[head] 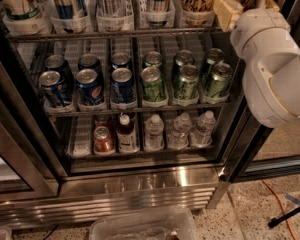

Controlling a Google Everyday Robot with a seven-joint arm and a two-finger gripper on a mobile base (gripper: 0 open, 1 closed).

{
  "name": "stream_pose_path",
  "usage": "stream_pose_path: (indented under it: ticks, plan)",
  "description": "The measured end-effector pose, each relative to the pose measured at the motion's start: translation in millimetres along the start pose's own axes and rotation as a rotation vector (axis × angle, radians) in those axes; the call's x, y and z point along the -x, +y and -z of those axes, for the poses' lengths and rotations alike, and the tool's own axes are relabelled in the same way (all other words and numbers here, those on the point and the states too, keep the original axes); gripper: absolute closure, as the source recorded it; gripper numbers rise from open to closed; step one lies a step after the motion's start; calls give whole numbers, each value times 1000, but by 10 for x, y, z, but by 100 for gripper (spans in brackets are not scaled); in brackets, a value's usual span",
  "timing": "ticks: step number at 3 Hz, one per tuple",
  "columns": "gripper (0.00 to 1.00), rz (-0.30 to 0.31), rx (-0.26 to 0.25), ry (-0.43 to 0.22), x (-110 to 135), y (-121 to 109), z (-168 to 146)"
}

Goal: Pick orange can from top shelf of fridge

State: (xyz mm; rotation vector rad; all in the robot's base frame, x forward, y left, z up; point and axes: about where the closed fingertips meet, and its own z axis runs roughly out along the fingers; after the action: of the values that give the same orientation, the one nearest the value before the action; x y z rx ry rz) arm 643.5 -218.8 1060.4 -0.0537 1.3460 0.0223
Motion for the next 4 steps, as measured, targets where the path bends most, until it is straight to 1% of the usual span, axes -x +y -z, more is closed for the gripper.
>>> stream_pose_path:
  ticks: [1, 2, 4]
  plan:
    - [25, -1, -6, 7, -55, -4, -15]
    - [21, -3, -7, 4, -34, -3, -27]
    - [62, -3, -7, 4, -34, -3, -27]
